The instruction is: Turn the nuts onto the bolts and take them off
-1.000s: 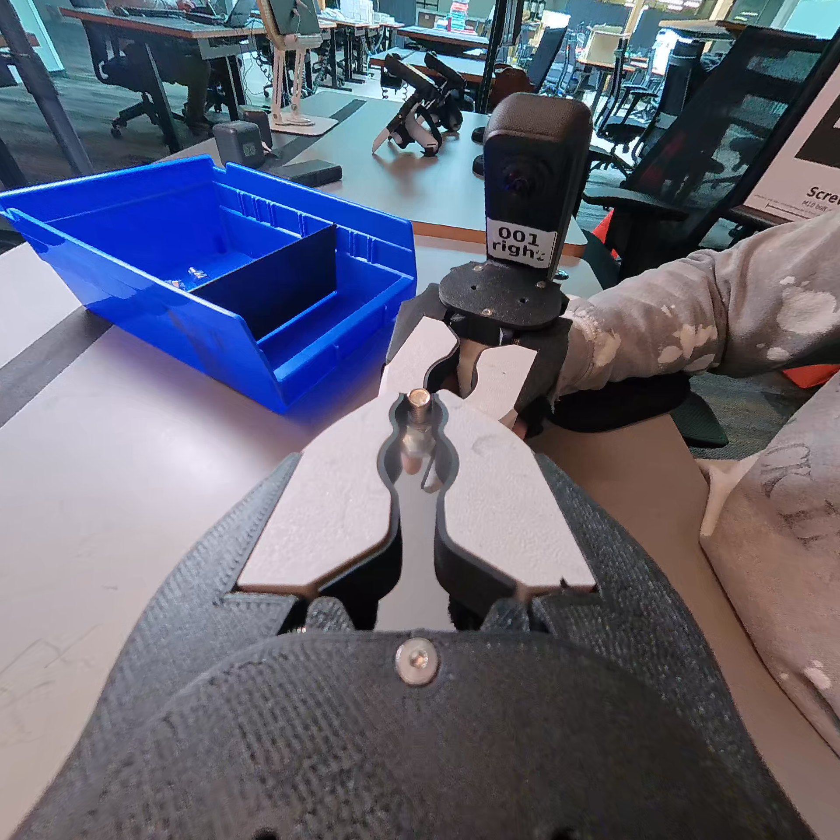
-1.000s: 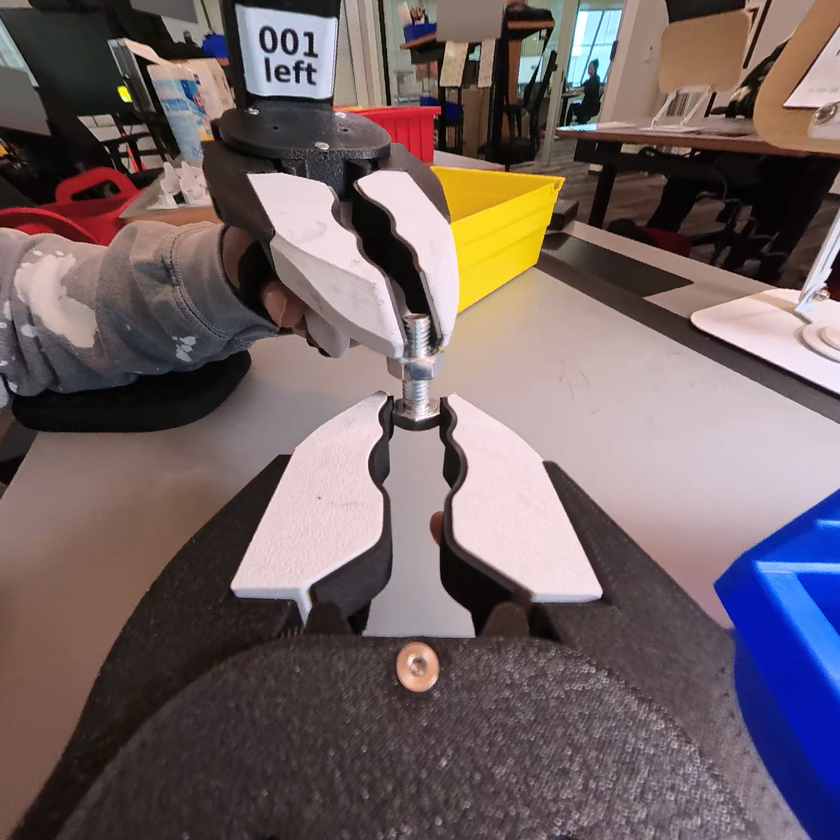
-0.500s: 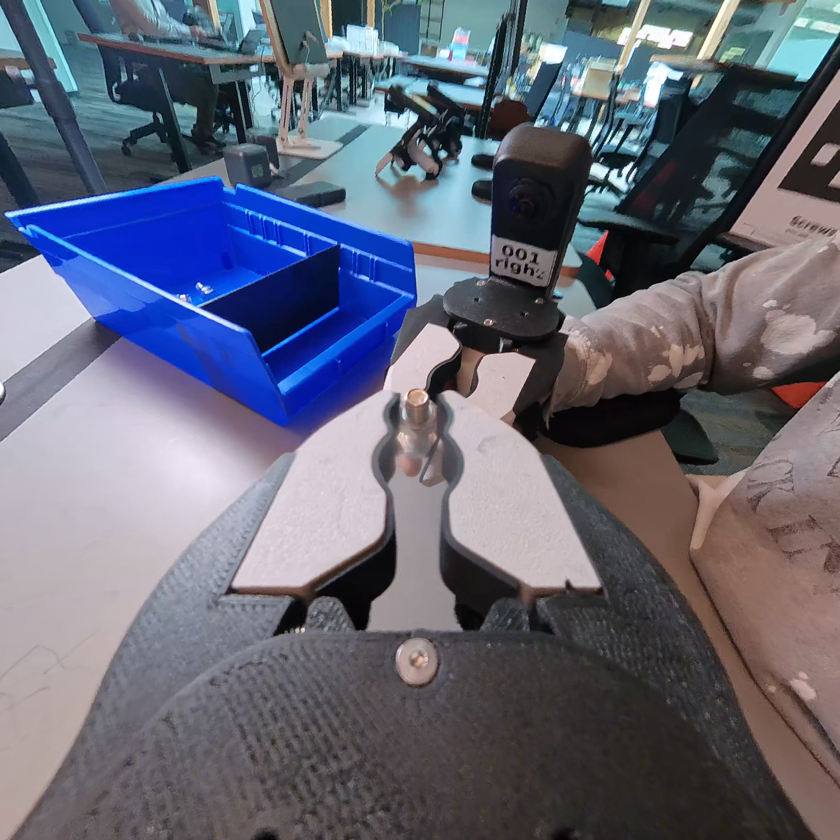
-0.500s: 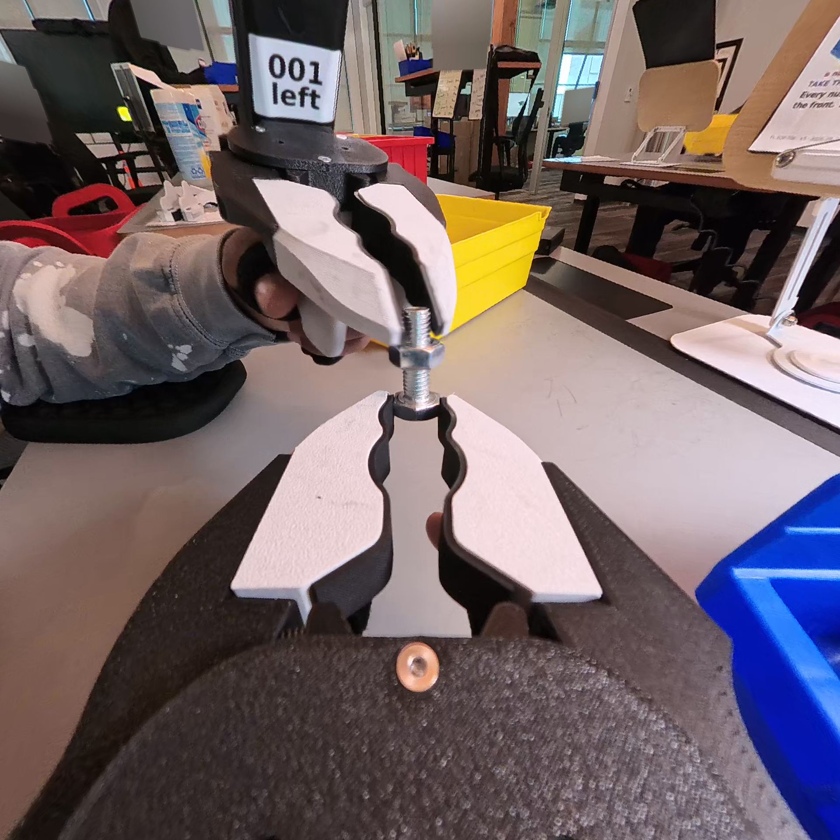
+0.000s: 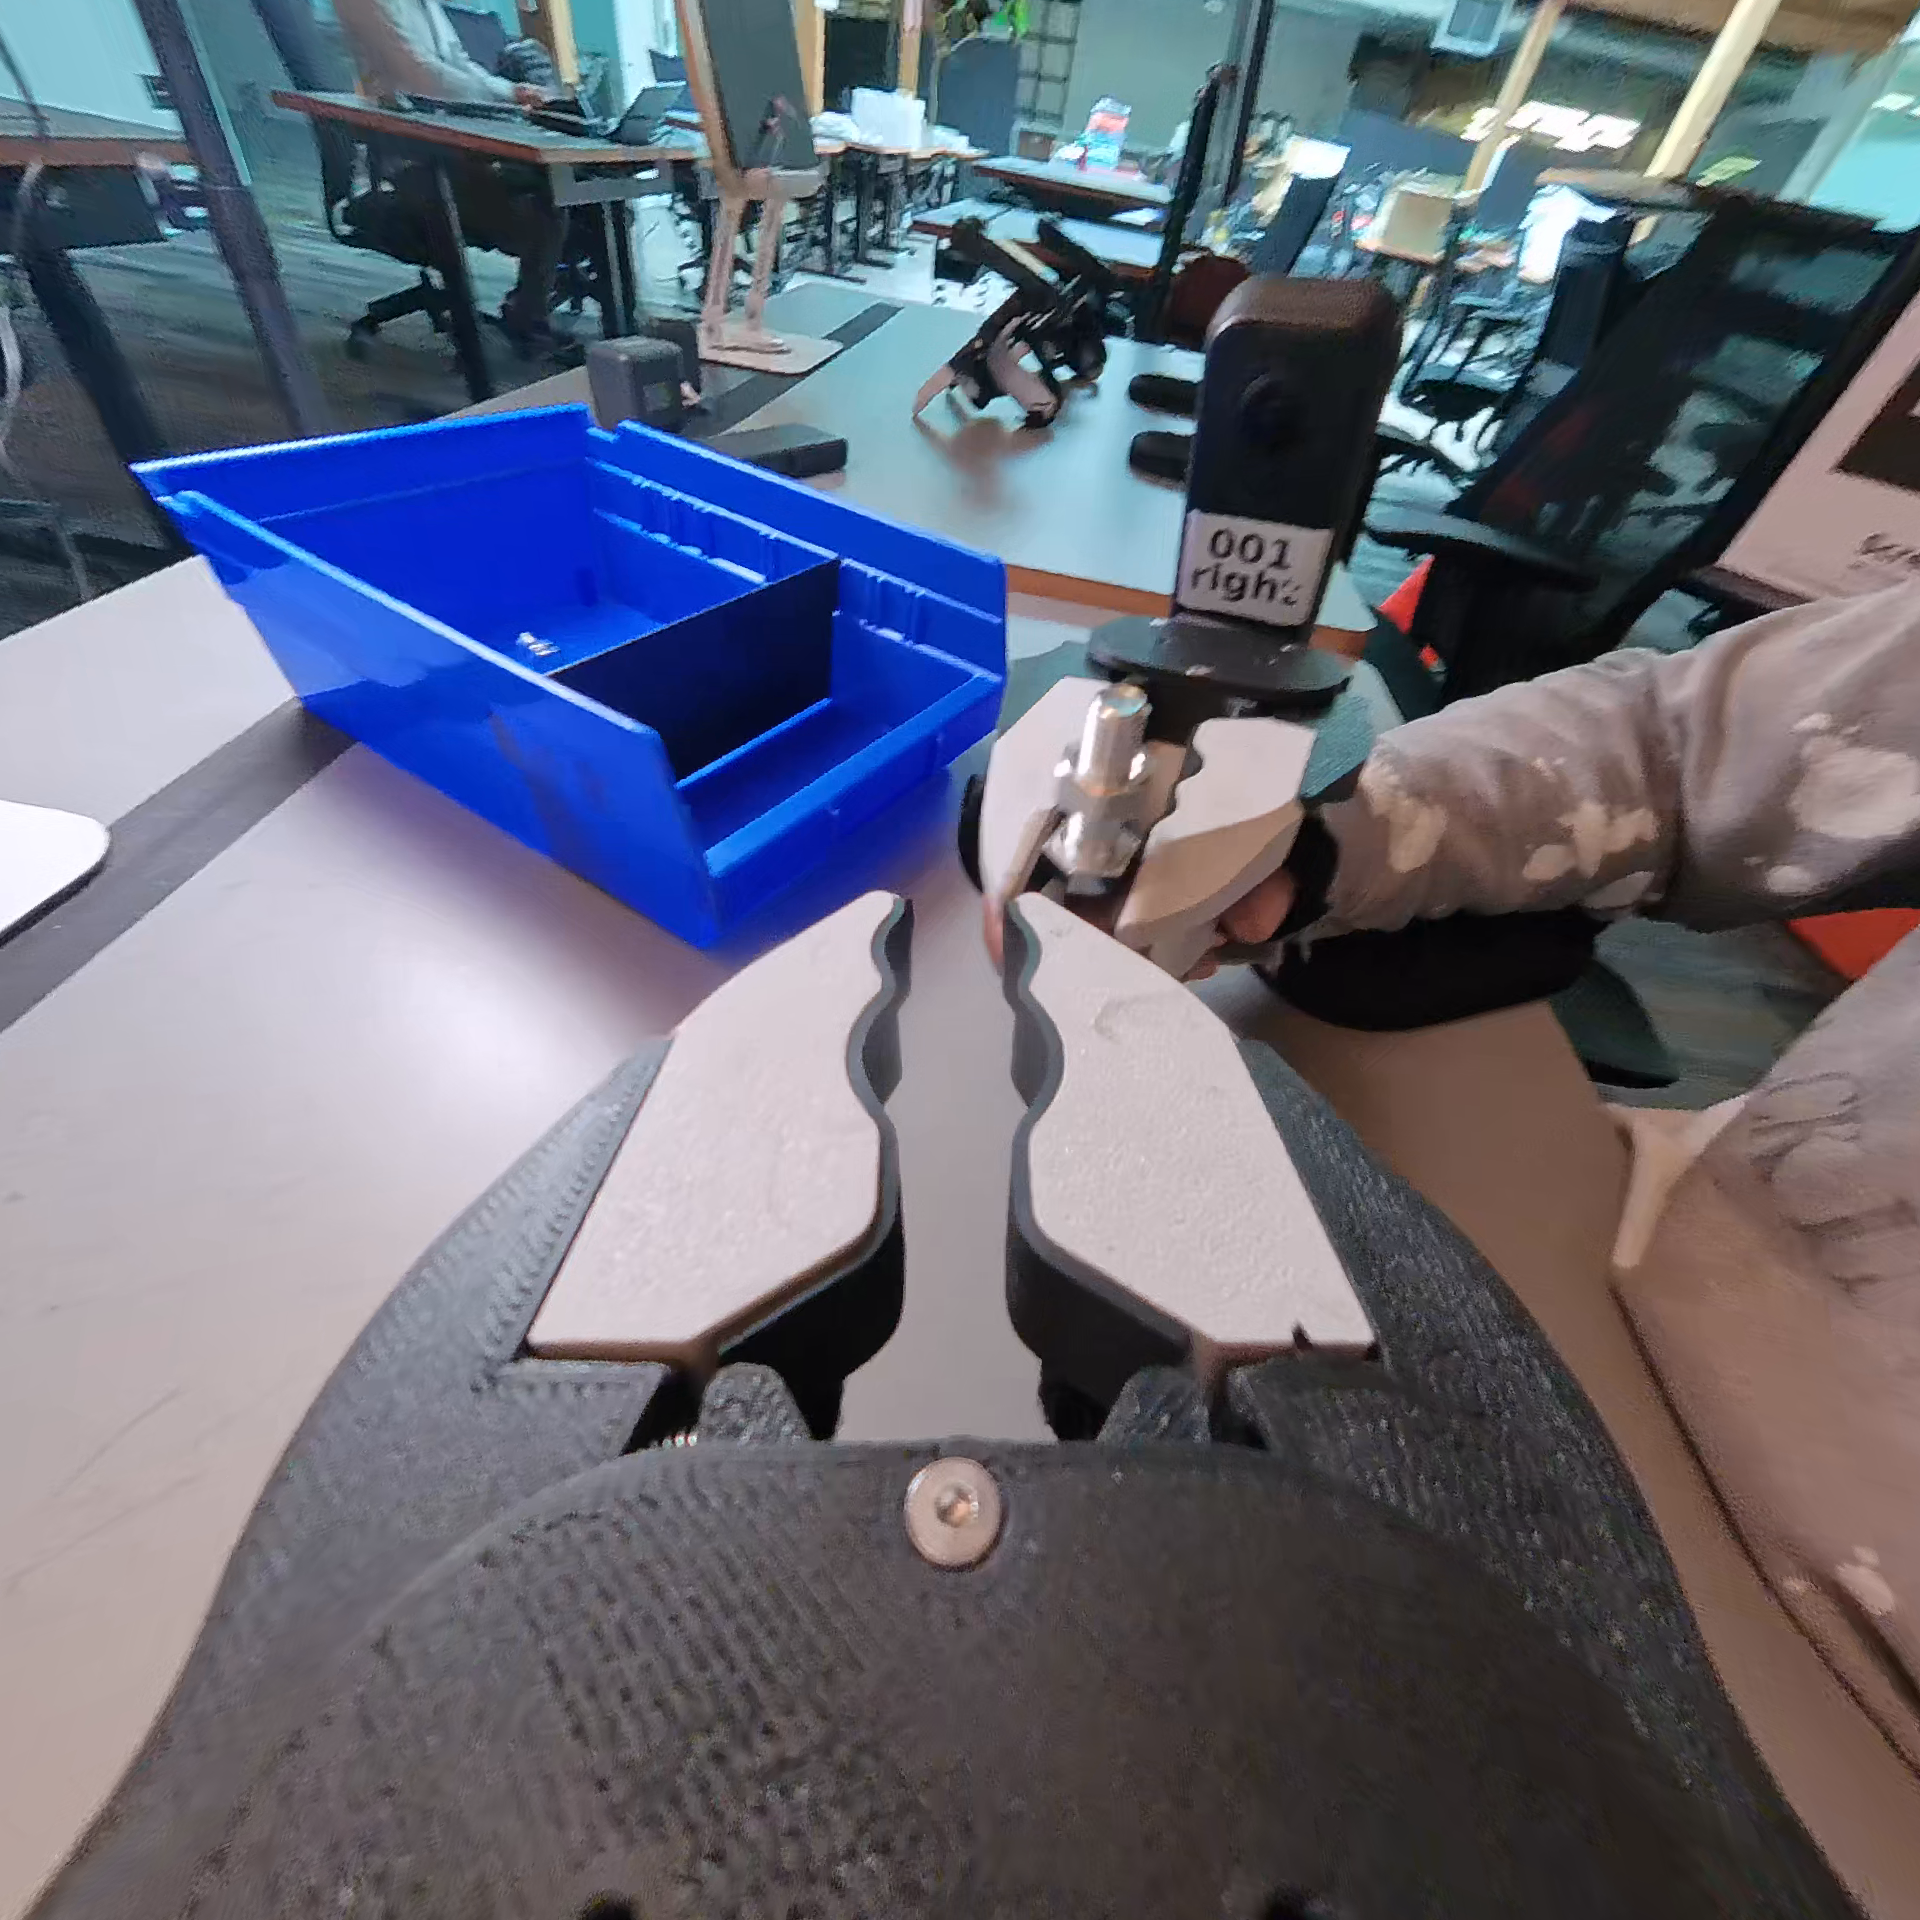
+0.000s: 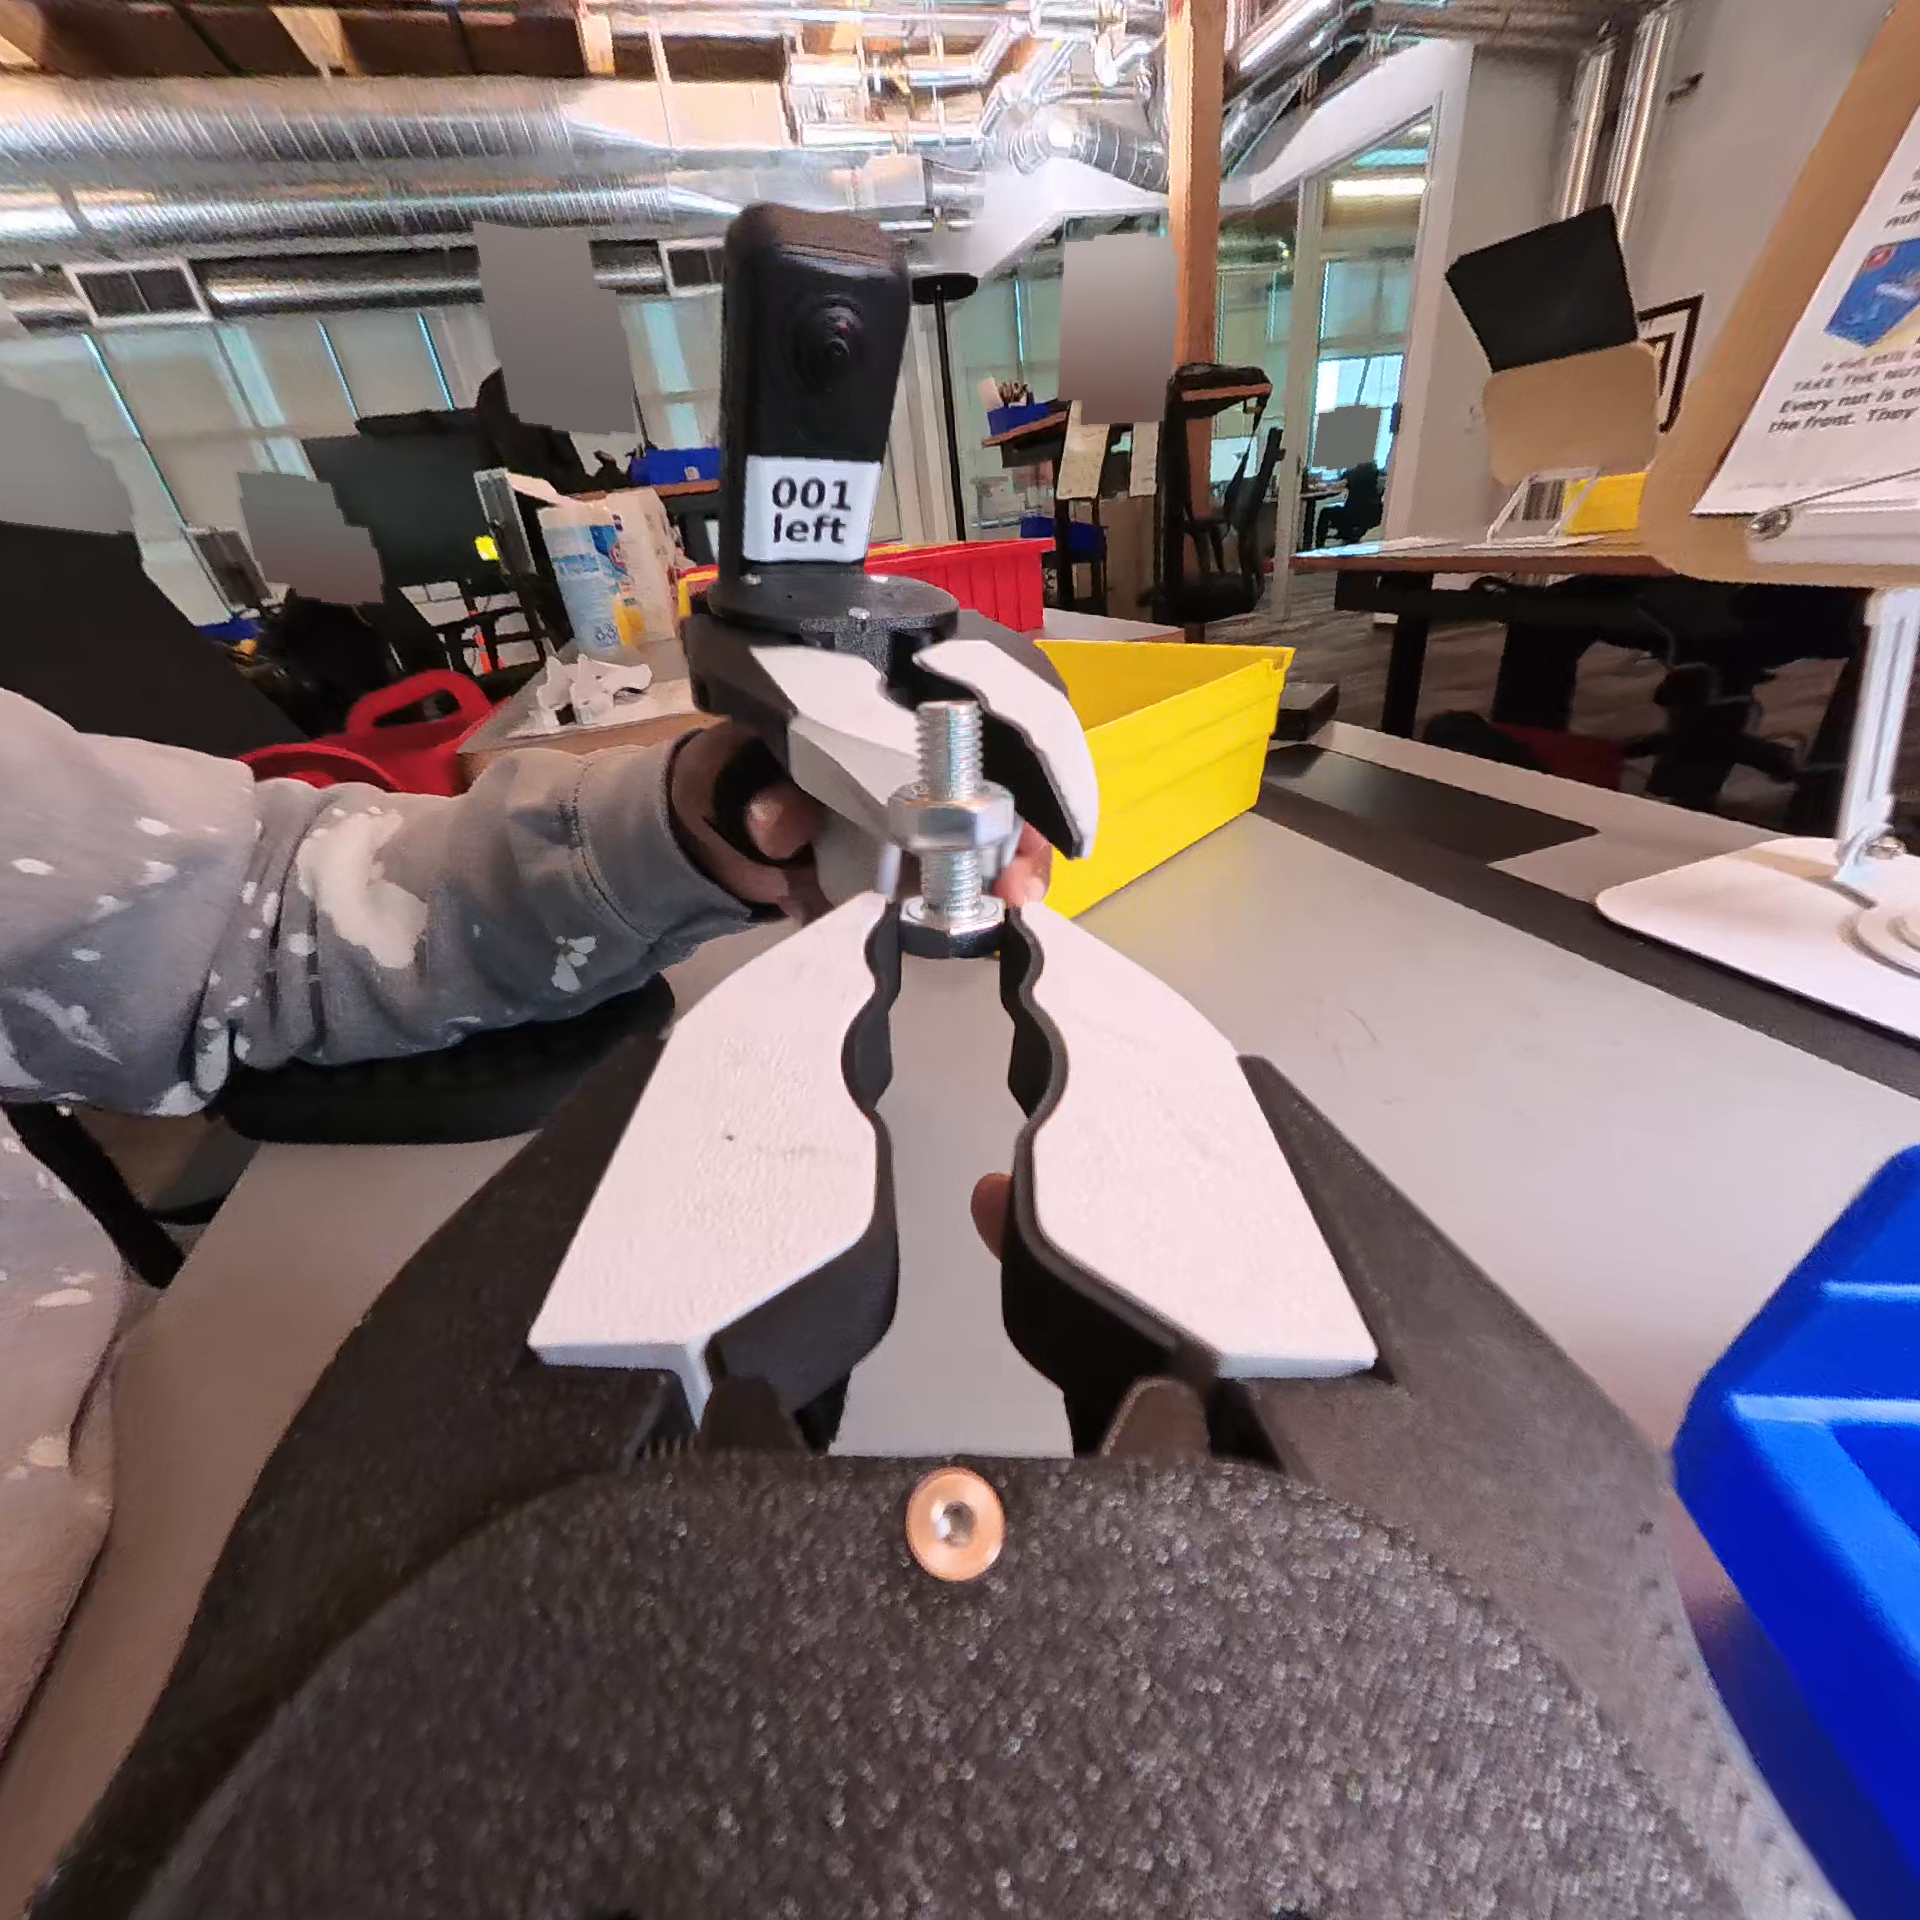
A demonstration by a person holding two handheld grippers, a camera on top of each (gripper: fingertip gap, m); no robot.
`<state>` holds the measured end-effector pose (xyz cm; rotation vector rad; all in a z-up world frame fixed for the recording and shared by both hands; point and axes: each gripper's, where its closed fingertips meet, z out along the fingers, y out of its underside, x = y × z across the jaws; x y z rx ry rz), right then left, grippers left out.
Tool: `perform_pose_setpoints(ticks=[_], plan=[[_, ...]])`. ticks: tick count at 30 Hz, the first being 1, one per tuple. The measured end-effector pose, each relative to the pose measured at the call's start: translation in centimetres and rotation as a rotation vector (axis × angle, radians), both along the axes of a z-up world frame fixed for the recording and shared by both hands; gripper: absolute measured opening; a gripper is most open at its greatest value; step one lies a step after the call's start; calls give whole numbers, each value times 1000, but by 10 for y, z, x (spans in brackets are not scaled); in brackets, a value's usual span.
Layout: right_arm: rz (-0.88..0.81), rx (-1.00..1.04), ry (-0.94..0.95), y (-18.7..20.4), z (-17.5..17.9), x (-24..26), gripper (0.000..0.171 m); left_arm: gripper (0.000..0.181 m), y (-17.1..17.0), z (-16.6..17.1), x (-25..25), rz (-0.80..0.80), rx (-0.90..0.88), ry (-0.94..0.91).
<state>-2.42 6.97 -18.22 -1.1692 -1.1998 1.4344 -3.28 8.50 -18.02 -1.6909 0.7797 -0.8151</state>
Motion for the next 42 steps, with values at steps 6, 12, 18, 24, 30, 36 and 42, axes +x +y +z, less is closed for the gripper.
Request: perform_pose_setpoints(ticks=[6, 12, 18, 24, 30, 36, 42], plan=[[-17, 22, -50, -2, -11, -6, 18, 26, -9, 7, 17, -70, 8, -39], [-9, 30, 14, -1, 3, 1, 18, 17, 1, 4, -1, 3, -20, -44], [-28, 35, -36, 0, -8, -4, 18, 28, -8, 7, 18, -68, -14, -59], [-30, 43, -3, 2, 1, 0, 18, 19, 4, 6, -2, 29, -17, -52], [-39, 47, -38, 1, -7, -4, 18, 30, -6, 7, 18, -47, -7, -45], [-37, 52, -12, 2, 0, 0, 18, 19, 6, 7, -4, 50, -20, -47], [-52, 54, -45, 2, -7, -4, 18, 29, -6, 6, 18, -40, -26, -41]])
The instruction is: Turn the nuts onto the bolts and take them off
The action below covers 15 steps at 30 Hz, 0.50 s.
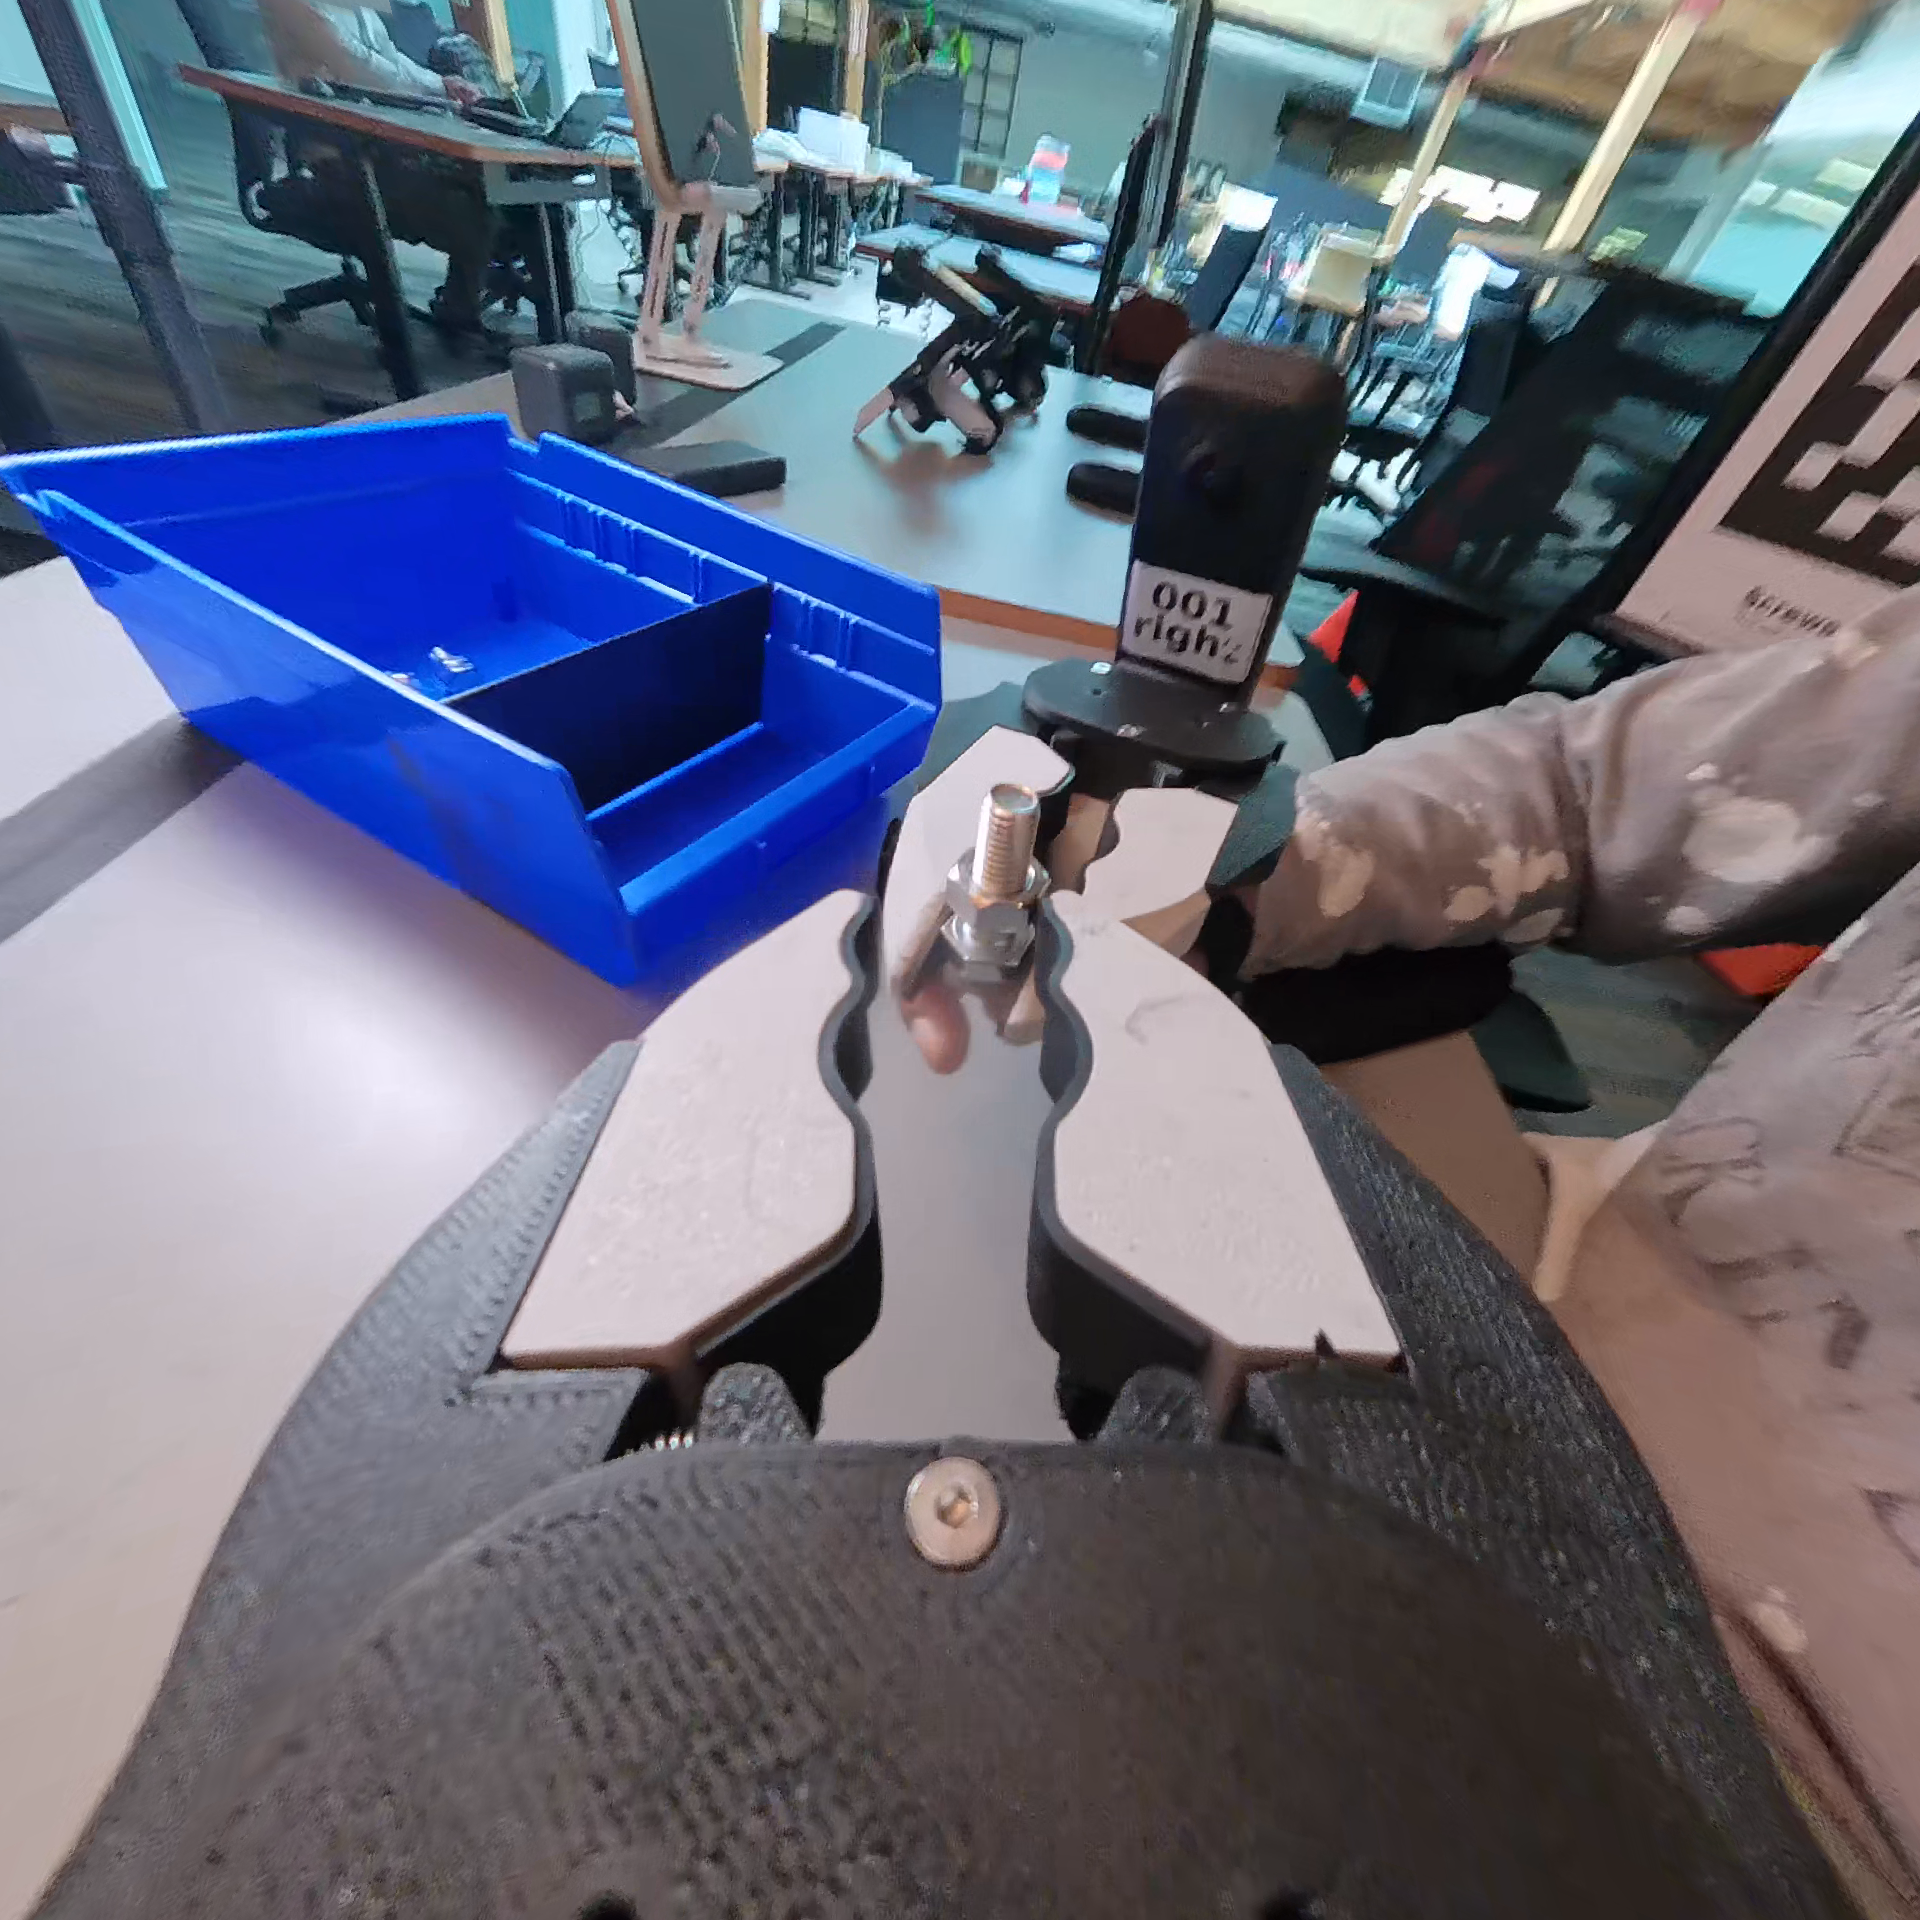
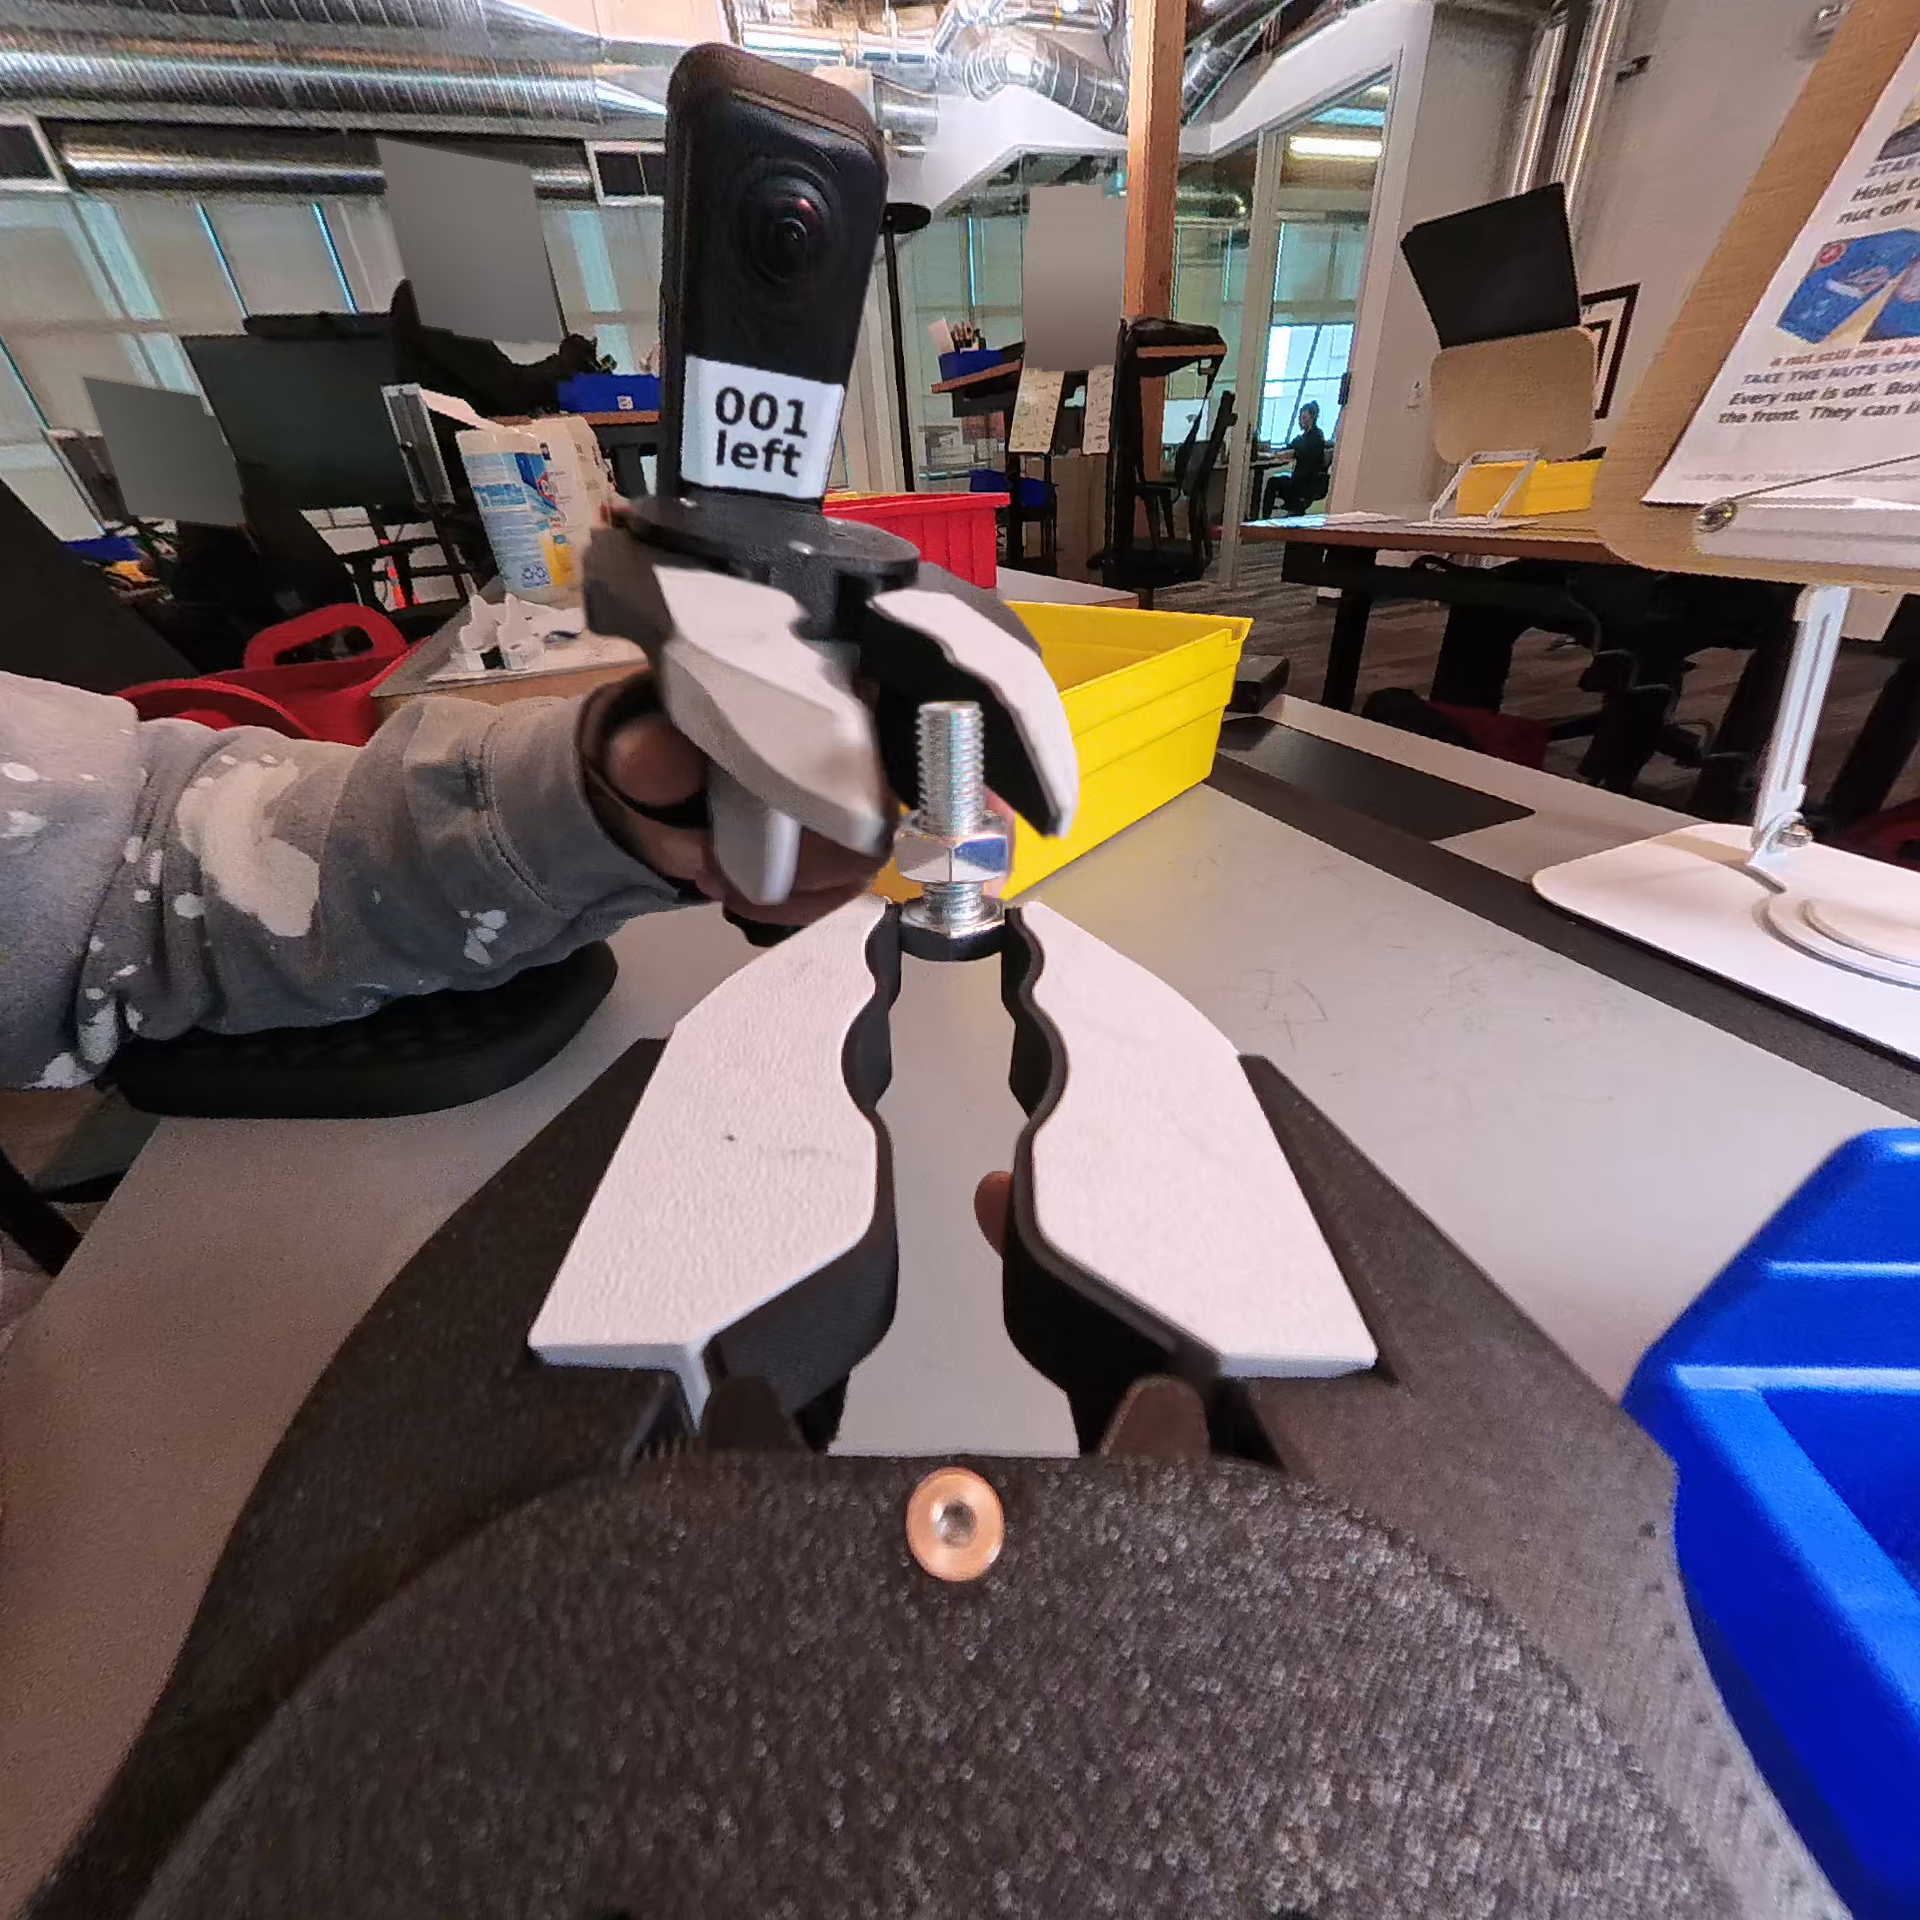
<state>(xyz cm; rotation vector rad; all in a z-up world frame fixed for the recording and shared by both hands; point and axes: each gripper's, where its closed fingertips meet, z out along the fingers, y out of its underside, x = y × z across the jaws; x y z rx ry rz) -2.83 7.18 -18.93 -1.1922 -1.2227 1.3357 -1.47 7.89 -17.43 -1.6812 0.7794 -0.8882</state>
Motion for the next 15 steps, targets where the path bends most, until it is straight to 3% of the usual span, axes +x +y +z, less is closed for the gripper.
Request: perform_pose_setpoints(ticks=[1, 2, 4, 11, 14, 15], plan=[[-10, -2, -6, 1, -1, 0, 18, 27, 2, -1, -2, 16, 5, 12], [-11, -4, 1, 3, -1, 1, 18, 9, 9, -4, -10, 69, -17, 34], [8, -19, 31, 3, 5, 4, 18, 12, 16, -9, -21, 120, -2, 81], [-23, -1, -21, 5, -3, 0, 18, 29, 1, -1, 0, 11, -11, 4], [-32, 0, -17, 6, -2, 0, 18, 23, 5, -6, -3, 32, -15, 43], [-18, -9, 0, 6, 0, 2, 18, 9, 13, -9, -13, 106, -16, 77]])
